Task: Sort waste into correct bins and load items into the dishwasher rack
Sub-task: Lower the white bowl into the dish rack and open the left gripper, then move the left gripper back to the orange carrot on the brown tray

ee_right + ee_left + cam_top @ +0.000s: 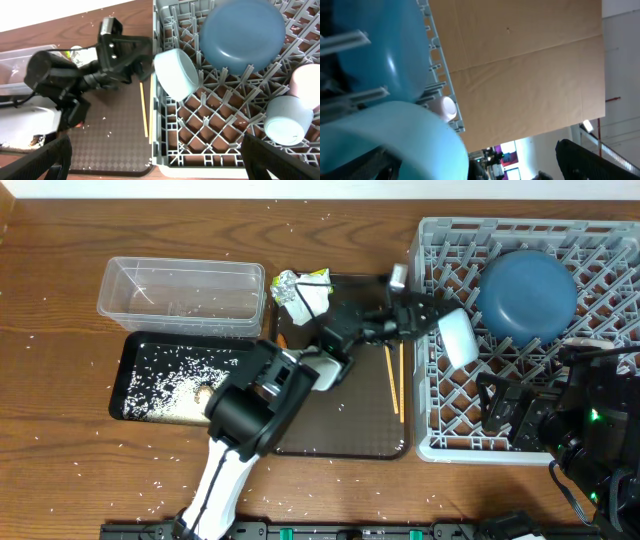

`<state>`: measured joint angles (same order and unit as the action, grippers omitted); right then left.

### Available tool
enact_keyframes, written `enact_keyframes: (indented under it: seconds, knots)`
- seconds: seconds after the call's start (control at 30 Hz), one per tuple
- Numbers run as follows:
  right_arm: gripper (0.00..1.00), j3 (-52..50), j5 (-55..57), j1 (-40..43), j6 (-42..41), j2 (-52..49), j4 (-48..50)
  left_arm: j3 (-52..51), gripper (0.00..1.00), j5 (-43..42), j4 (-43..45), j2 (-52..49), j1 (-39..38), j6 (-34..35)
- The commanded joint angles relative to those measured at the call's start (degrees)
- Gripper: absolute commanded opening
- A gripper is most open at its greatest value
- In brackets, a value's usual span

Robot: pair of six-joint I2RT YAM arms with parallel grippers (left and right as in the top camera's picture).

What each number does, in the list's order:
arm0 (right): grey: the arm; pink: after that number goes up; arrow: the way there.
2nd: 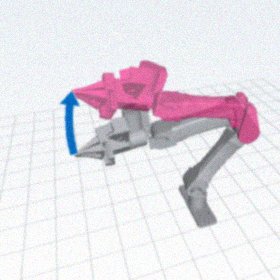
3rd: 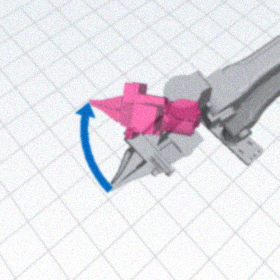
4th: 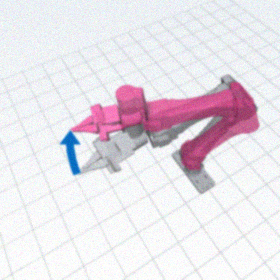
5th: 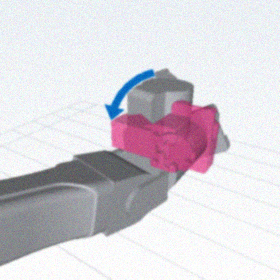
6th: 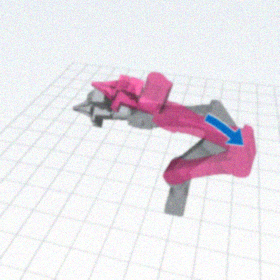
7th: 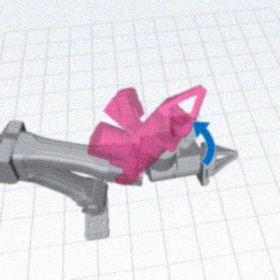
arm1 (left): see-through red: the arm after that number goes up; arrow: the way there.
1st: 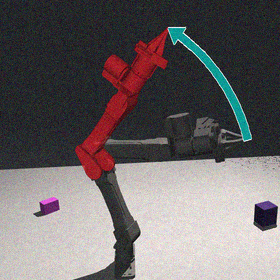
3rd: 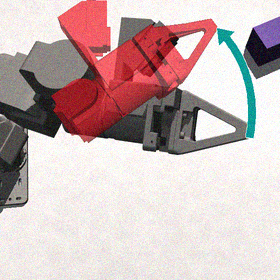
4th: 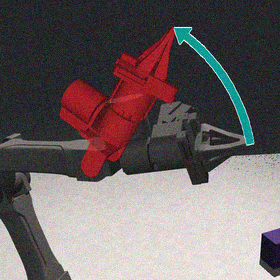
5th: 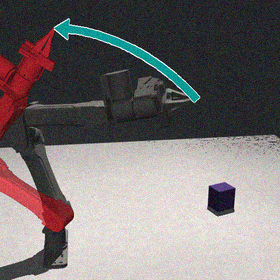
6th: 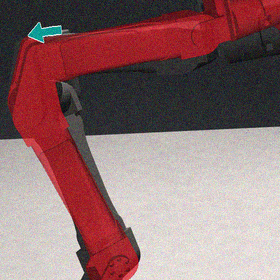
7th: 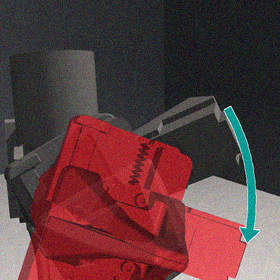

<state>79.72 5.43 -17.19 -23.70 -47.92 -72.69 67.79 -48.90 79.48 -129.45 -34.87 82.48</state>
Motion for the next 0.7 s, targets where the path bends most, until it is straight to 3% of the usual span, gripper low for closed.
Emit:
enact_keyframes:
  seconds: [0.0, 0.27, 0.37, 0.47, 0.67]
  knots:
    - [0.99, 0.11, 0.42, 0.42, -0.68, 0.13, -0.17, 0.0, 0.98, -6.64, -0.17, -0.31, 2.14, -1.27]
    - [0.99, 0.11, 0.39, 0.42, -0.68, 0.13, -0.17, 0.0, 0.98, -15.61, -3.87, -0.26, 7.04, -1.81]
    - [0.99, 0.11, 0.39, 0.39, -0.68, 0.13, -0.2, 0.0, 0.98, -20.61, -3.56, 0.76, 8.68, 1.09]
    - [0.99, 0.11, 0.37, 0.39, -0.68, 0.13, -0.26, 0.0, 0.98, -24.72, -2.67, 4.15, 10.08, 1.44]
    - [0.99, 0.11, 0.37, 0.39, -0.66, 0.13, -0.17, 0.0, 0.98, -25.27, -3.23, 15.34, 13.14, 1.01]
